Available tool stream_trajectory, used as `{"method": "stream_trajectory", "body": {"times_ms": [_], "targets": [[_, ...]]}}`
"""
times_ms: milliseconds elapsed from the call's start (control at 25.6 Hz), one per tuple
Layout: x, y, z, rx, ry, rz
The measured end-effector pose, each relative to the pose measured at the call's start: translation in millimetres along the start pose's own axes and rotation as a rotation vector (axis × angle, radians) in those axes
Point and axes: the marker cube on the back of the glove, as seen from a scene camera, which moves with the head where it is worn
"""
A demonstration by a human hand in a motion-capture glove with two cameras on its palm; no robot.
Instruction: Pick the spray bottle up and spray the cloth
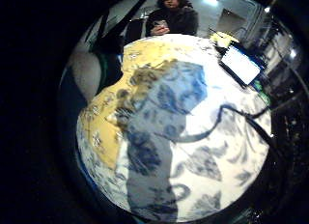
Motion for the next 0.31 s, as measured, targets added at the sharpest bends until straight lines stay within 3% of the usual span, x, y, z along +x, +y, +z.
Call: {"method": "stream_trajectory", "body": {"times_ms": [312], "targets": [[54, 37, -10, 0.006, 0.086, 0.109]]}}
